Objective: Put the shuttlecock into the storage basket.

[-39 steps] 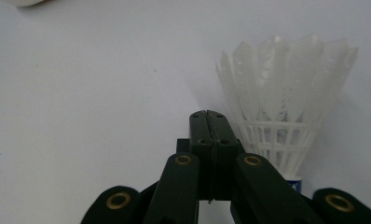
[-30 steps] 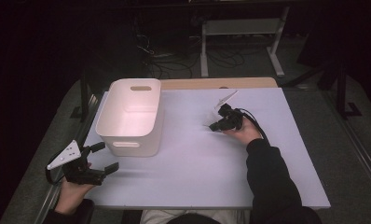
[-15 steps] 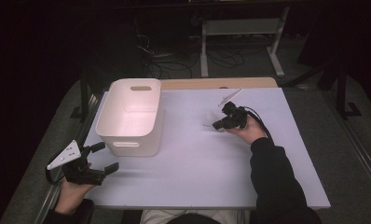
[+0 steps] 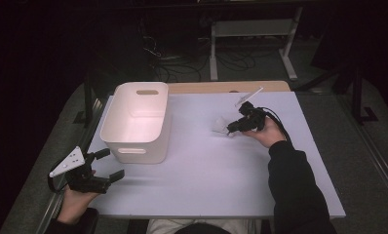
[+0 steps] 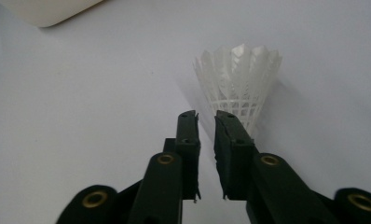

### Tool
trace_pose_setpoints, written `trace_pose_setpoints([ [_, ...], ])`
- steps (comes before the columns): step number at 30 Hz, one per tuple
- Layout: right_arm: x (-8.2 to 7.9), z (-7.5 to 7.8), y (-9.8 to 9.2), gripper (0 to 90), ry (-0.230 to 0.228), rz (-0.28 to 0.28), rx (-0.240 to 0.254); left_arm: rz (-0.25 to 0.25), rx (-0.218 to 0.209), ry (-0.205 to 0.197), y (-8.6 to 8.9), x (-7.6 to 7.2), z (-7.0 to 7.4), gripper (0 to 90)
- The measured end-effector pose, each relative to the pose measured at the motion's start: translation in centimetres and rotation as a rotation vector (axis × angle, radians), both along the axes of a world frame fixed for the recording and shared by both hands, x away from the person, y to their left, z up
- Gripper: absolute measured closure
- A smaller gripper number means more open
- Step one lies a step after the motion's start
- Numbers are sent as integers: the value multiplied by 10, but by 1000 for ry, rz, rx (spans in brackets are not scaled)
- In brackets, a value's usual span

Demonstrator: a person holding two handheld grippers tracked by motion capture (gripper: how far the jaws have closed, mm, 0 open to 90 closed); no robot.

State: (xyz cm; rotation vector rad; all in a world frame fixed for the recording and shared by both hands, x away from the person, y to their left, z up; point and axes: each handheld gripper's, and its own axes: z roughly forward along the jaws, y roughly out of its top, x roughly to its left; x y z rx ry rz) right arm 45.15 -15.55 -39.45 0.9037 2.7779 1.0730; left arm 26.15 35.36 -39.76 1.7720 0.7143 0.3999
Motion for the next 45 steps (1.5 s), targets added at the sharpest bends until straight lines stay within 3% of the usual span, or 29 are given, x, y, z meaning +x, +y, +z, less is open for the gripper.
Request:
trace_pose_setpoints([
  [13, 3, 16, -8, 356, -29, -62, 4, 1, -1, 0, 0, 0, 0, 2],
  [18, 6, 23, -8, 124, -30, -80, 7, -1, 0, 1, 0, 0, 0, 1],
  [23, 8, 26, -6, 117, -38, -80, -21, -1, 0, 1, 0, 0, 0, 1],
  [31, 14, 26, -1, 0, -24, -60, -33, -1, 0, 2, 0, 0, 0, 1],
  [45, 27, 11, 5, 0, 15, -39, -60, -3, -1, 2, 0, 0, 0, 2],
])
